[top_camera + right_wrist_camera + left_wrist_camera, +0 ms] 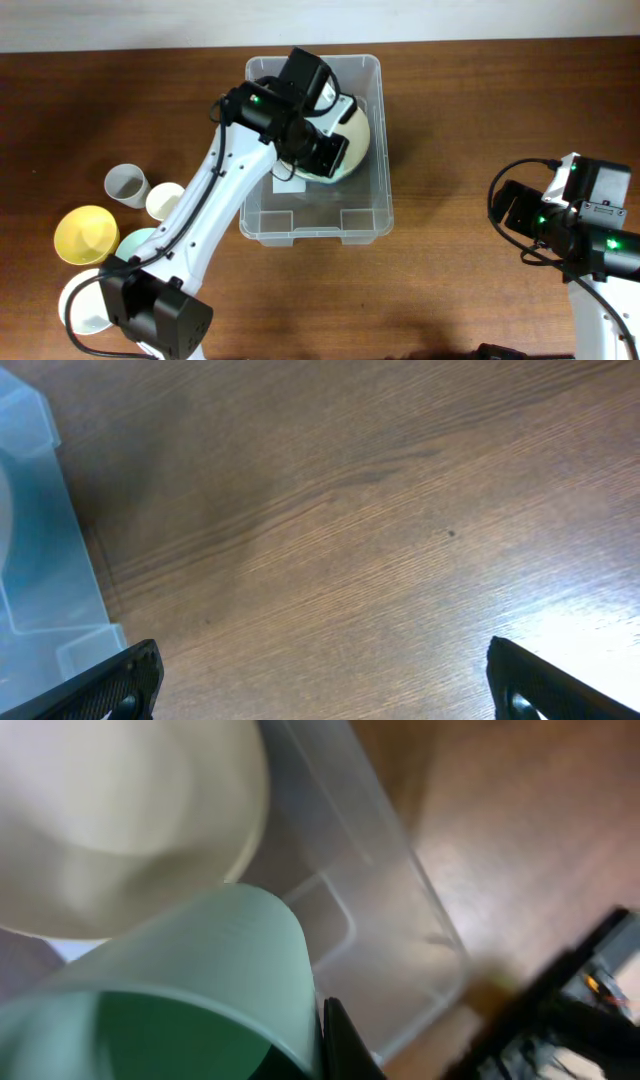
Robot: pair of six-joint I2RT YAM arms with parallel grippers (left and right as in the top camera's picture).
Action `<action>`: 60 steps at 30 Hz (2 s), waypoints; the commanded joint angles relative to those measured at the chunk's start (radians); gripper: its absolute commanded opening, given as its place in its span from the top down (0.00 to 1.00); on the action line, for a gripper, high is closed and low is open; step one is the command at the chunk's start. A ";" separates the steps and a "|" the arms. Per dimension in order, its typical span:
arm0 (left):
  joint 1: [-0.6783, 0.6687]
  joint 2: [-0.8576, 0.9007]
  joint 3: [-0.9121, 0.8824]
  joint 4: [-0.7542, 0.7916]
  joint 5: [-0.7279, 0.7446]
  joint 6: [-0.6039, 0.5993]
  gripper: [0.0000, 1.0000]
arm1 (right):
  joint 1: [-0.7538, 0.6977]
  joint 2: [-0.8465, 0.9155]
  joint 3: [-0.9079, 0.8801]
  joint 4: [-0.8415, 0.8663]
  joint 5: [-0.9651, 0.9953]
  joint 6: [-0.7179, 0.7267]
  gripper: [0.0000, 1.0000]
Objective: Pack container
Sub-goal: 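Carry the mint cup into the bin's front right corner and release, then move the left gripper back to grip the white cup rim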
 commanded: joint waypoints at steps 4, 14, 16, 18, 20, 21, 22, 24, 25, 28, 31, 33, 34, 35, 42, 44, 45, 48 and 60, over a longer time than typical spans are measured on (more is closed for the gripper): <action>-0.067 0.011 0.010 -0.014 0.060 0.050 0.99 | -0.011 -0.004 -0.003 -0.011 -0.017 0.014 0.01; -0.140 0.203 0.010 -0.081 0.060 0.073 0.99 | -0.011 -0.004 -0.003 -0.023 -0.017 0.014 0.01; -0.139 0.240 0.010 -0.075 0.060 0.073 0.99 | -0.011 -0.004 -0.003 -0.025 -0.017 0.014 0.01; -0.139 0.279 0.010 -0.067 0.061 0.082 0.99 | -0.011 -0.004 -0.003 -0.025 -0.017 0.014 0.01; -0.139 0.307 0.010 -0.059 0.060 0.089 0.99 | -0.011 -0.004 -0.003 -0.025 -0.017 0.014 0.01; -0.140 0.316 0.010 -0.055 0.061 0.089 0.99 | -0.011 -0.004 -0.003 -0.025 -0.017 0.014 0.01; -0.139 0.322 0.010 -0.051 0.060 0.089 0.99 | -0.011 -0.004 -0.003 -0.025 -0.017 0.014 0.01; -0.139 0.323 0.010 -0.042 0.061 0.093 0.99 | -0.011 -0.004 -0.003 -0.025 -0.017 0.014 0.01; -0.140 0.322 0.011 -0.037 0.060 0.103 0.92 | -0.011 -0.004 -0.003 -0.024 -0.017 0.014 0.01; -0.139 0.321 0.024 -0.037 0.060 0.119 0.67 | -0.011 -0.004 -0.003 -0.024 -0.017 0.014 0.01; -0.138 0.316 0.055 -0.044 0.041 0.123 0.59 | -0.011 -0.004 -0.003 -0.024 -0.017 0.011 0.01; -0.136 0.301 0.114 -0.076 -0.048 0.123 0.57 | -0.011 -0.004 -0.003 -0.024 -0.016 0.010 0.01; -0.133 0.294 0.136 -0.088 -0.076 0.122 0.56 | -0.011 -0.004 -0.003 -0.024 -0.016 0.010 0.01; -0.129 0.282 0.165 -0.104 -0.110 0.122 0.56 | -0.011 -0.004 -0.003 -0.024 -0.016 0.010 0.01; -0.021 0.127 0.332 -0.164 -0.284 0.087 0.50 | -0.011 -0.004 -0.003 -0.024 -0.016 0.010 0.01; 0.046 0.071 0.332 -0.169 -0.321 0.074 0.43 | -0.011 -0.004 -0.003 -0.022 -0.016 0.010 0.01; 0.105 0.042 0.332 -0.182 -0.349 0.048 0.43 | -0.011 -0.004 -0.003 -0.020 -0.016 0.010 0.01; 0.276 0.020 0.332 -0.252 -0.359 0.009 0.42 | -0.011 -0.003 -0.003 -0.020 -0.016 0.010 0.01; 0.528 0.021 -0.040 -0.230 -0.336 -0.052 0.42 | -0.011 -0.003 -0.003 -0.014 -0.016 0.010 0.01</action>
